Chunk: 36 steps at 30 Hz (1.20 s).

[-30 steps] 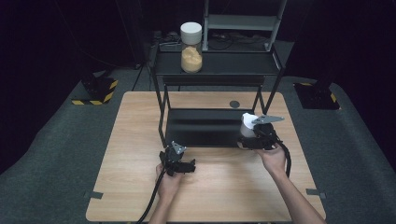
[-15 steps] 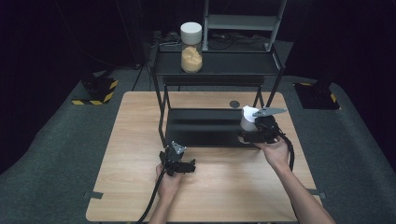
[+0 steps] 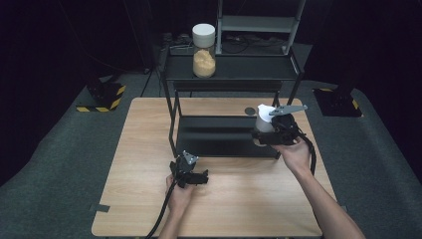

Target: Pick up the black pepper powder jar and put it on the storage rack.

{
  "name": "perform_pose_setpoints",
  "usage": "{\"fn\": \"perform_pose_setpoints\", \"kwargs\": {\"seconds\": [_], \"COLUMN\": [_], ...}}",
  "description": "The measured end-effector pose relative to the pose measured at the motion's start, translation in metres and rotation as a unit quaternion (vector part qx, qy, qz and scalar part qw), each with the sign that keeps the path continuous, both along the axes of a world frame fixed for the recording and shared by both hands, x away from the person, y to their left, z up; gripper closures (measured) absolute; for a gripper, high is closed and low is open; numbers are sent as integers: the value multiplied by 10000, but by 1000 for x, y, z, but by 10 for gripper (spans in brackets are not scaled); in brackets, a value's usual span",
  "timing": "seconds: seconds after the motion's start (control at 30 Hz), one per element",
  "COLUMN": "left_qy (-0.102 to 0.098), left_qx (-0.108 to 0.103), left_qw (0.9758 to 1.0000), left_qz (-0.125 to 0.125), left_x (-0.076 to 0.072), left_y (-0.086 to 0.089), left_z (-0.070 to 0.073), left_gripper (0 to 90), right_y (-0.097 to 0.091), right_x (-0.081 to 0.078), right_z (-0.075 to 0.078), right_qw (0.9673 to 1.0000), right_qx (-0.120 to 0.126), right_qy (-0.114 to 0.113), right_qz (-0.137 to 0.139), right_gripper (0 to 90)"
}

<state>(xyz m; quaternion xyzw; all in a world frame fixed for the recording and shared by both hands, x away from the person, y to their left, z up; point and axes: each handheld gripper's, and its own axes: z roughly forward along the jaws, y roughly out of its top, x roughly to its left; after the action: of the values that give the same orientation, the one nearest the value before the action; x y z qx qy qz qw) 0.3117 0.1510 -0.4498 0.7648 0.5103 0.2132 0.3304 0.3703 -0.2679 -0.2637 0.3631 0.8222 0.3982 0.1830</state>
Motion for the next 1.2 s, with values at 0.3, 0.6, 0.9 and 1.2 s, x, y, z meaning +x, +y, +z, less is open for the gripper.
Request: {"fn": "perform_pose_setpoints", "kwargs": {"seconds": [0.3,0.6,0.9,1.2], "left_qy": [1,0,-7,-3], "left_qx": [-1,-5,3,9], "left_qw": [10000,10000,10000,10000], "left_qz": [0,2,9,9], "left_x": [0,0,0,0], "left_y": [0,0,0,0], "left_z": [0,0,0,0], "left_gripper": [37,37,37,36], "right_y": [4,4,8,14], "right_x": [6,13,21,27], "right_z": [25,49,82,107], "right_qw": [10000,9999,9996,9997], "right_qx": [10,62,83,32], "right_qy": [-22,0,23,-33], "right_qz": [70,137,272,220], "right_gripper": [304,304,304,304]}}
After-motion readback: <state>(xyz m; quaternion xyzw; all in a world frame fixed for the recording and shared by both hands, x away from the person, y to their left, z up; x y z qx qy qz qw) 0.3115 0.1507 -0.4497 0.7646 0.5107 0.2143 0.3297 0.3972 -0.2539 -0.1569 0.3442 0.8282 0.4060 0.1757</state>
